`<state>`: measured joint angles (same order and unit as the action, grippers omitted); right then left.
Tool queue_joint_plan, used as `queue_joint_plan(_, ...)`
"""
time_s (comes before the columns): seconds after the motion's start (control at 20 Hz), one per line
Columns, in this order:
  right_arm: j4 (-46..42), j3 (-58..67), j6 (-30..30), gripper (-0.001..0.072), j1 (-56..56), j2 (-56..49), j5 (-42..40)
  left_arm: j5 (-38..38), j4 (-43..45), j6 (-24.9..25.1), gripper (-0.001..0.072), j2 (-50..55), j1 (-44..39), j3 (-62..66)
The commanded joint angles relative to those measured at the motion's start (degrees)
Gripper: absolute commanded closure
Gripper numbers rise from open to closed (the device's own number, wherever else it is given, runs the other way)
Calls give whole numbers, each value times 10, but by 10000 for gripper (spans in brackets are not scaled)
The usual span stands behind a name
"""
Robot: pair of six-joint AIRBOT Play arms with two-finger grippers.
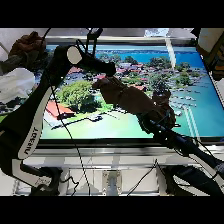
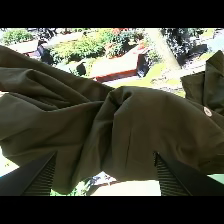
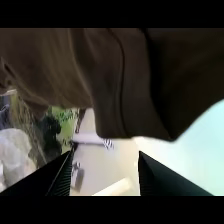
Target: Fold the shirts.
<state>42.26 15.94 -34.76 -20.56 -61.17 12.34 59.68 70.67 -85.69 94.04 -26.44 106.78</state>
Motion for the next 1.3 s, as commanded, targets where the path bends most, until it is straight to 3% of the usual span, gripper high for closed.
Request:
queue_joint_plan(0.0, 46, 43, 33, 235, -6, -34, -61, 3, 2, 2, 11, 0, 0, 0)
queue_joint_plan(0.15, 93, 59, 33, 247, -6, -65, -65, 4, 2, 2, 11, 0, 0, 0)
queue_joint_plan(0.2, 117, 61, 33, 300, -6, -75, -65, 5, 2, 2, 11, 0, 0, 0)
queue_joint_plan(0.3, 157, 61, 33, 506, -6, -83, -73, 8, 5, 2, 11, 0, 0, 0)
queue_joint_plan(0.35, 158, 61, 33, 647, -5, -83, -73, 10, 14, 2, 11, 0, 0, 0)
queue_joint_plan(0.4, 155, 61, 33, 679, 2, -83, -61, 13, 25, 2, 11, 0, 0, 0)
queue_joint_plan(0.5, 153, 61, 35, 679, 25, -83, 7, 29, 58, 2, 11, 0, 0, 0)
queue_joint_plan(0.7, 158, 61, 159, 682, 117, -61, 221, 71, 129, 1, 11, 0, 0, 0)
queue_joint_plan(0.85, 109, 61, 171, 683, 191, 24, 220, 93, 185, -14, 11, 0, 0, 0)
queue_joint_plan(0.95, -9, 61, 152, 682, 242, 101, 192, 92, 194, -29, 11, 0, 0, 0)
queue_joint_plan(1.0, -90, 61, 111, 683, 266, 144, 177, 92, 193, -33, 11, 0, 0, 0)
queue_joint_plan(1.1, -294, 61, -35, 683, 309, 223, 179, 92, 193, -47, 12, 1, 0, 0)
queue_joint_plan(1.25, -716, 61, -440, 680, 363, 306, 287, 94, 182, -65, 11, 12, 0, 0)
